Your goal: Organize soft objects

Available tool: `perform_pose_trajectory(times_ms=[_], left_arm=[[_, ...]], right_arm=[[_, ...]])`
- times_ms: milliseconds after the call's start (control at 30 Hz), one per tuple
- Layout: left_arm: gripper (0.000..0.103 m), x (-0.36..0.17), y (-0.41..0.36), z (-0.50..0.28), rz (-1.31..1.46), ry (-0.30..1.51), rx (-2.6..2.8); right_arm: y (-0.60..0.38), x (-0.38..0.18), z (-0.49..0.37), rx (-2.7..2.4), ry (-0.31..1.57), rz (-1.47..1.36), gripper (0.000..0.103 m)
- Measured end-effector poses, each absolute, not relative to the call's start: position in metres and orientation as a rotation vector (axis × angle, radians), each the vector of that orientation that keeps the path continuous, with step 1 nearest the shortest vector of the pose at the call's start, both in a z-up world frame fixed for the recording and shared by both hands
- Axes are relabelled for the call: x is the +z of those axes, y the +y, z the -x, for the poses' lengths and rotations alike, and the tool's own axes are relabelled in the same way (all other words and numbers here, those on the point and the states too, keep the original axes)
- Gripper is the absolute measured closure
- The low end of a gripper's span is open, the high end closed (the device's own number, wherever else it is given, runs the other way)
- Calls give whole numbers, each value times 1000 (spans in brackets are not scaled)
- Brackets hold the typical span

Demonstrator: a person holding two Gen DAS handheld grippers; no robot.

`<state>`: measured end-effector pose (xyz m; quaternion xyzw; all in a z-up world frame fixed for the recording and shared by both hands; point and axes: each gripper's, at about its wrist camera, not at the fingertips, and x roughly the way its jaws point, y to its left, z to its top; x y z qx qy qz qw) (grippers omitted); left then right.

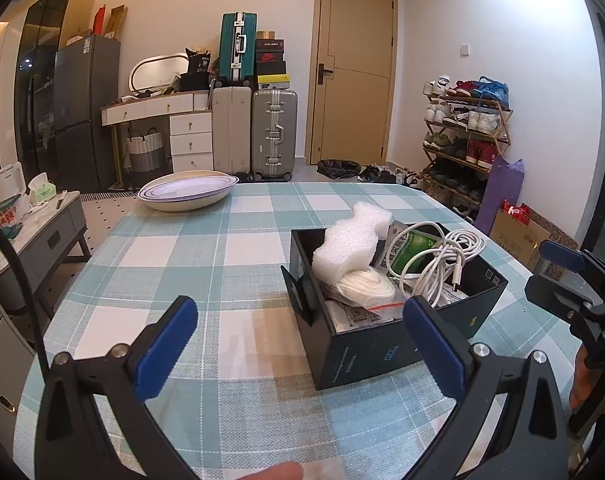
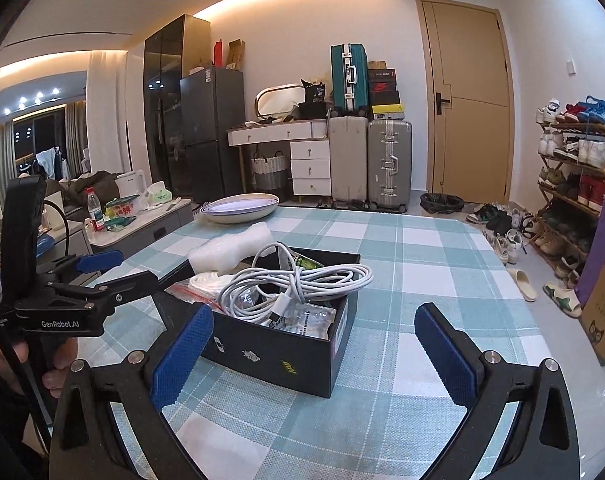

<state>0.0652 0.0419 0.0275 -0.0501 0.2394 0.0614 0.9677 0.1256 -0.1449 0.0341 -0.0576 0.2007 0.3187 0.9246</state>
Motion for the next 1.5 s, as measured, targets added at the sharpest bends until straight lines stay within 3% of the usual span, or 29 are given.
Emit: perform_pose_trajectory(times_ms=[1500], left_arm=[[0, 25, 40, -65, 90, 477, 122]], right_arm=[[-142, 28, -120, 656, 392, 126, 1]])
